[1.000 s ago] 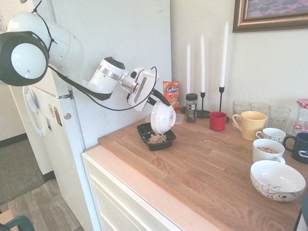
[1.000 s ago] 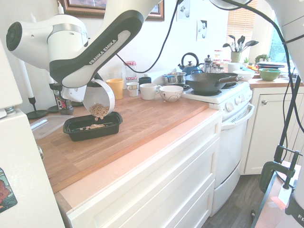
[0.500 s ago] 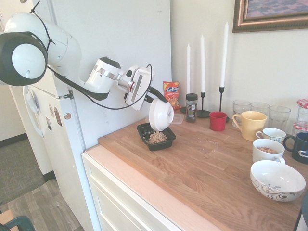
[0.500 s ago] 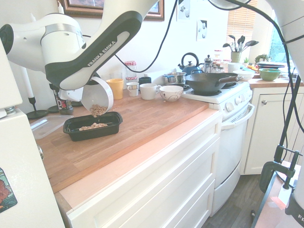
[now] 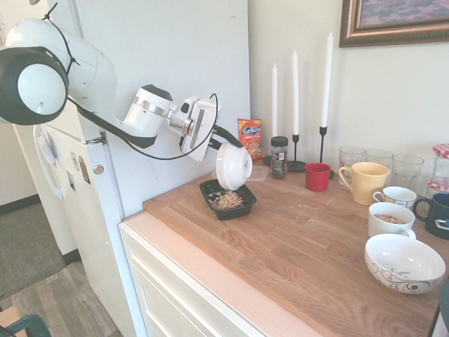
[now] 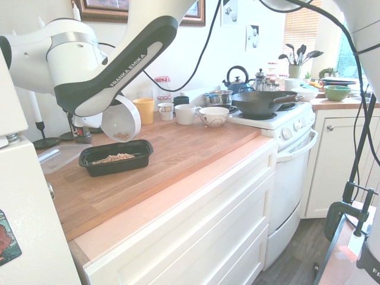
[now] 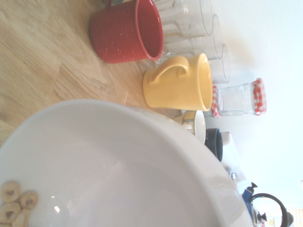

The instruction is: Put the cereal into the box

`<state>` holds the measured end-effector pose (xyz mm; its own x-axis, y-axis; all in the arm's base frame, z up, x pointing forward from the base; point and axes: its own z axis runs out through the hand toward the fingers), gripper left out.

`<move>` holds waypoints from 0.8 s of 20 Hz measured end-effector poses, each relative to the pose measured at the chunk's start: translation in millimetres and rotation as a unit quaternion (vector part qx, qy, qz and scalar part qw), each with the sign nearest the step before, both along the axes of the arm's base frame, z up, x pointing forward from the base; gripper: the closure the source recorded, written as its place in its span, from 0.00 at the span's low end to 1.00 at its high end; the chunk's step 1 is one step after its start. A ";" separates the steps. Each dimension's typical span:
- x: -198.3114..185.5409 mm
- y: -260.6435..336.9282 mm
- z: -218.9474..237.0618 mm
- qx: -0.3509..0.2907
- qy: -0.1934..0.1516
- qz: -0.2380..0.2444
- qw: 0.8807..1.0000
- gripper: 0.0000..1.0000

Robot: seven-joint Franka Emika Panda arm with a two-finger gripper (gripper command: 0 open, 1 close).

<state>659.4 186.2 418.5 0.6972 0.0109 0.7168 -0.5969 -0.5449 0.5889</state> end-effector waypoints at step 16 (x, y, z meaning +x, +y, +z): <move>-16.5 -3.6 -34.0 -0.063 -0.009 0.017 0.998 1.00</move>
<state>642.9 182.6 384.4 0.6813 0.1263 0.7210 -0.5905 -0.4872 0.6434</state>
